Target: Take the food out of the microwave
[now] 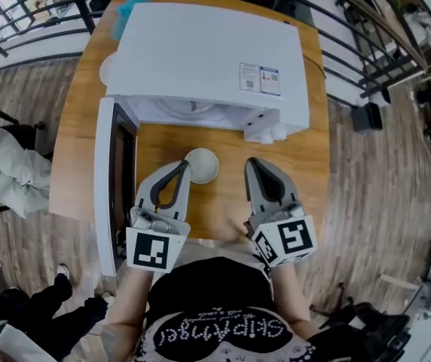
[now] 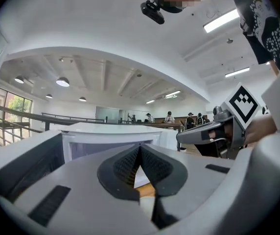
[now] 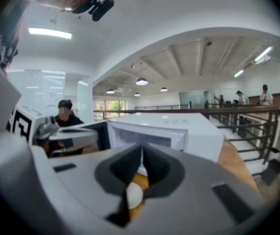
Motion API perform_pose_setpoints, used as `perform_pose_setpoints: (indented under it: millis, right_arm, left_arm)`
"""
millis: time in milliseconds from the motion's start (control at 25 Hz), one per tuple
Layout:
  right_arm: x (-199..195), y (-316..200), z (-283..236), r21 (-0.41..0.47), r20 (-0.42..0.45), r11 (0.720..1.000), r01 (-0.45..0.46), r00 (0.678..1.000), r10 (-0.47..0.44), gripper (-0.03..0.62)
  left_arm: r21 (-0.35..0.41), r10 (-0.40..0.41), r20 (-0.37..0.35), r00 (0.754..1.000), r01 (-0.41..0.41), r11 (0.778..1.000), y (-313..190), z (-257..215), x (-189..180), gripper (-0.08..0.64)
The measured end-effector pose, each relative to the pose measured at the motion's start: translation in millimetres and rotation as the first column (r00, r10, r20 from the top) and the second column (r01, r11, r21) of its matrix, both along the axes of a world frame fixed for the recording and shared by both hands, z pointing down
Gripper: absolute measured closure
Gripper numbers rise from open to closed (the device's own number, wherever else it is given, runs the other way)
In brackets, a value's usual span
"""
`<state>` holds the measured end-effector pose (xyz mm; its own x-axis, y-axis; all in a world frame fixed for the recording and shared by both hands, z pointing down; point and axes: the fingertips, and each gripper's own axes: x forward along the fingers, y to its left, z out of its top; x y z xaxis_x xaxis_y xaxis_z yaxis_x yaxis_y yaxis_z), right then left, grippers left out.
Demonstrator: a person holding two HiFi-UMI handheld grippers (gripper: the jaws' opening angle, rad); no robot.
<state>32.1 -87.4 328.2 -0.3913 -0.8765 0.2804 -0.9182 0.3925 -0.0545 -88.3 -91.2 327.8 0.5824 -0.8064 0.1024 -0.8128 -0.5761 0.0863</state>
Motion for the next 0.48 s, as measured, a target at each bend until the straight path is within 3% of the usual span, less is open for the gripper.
perform_pose_setpoints:
  millis: [280,480]
  right_arm:
    - [25,19,-39,0.047,-0.013,0.997,-0.06,0.998,0.061,0.557]
    - [46,30,-58,0.08,0.026,0.992,-0.097,0.995,0.096,0.557]
  left_arm:
    - [0.061,0.001,-0.1,0.995,0.005,0.998,0,-53,-9,0.529]
    - [0.127,0.006,-0.117,0.993,0.009,0.992,1,-80,-15,0.529]
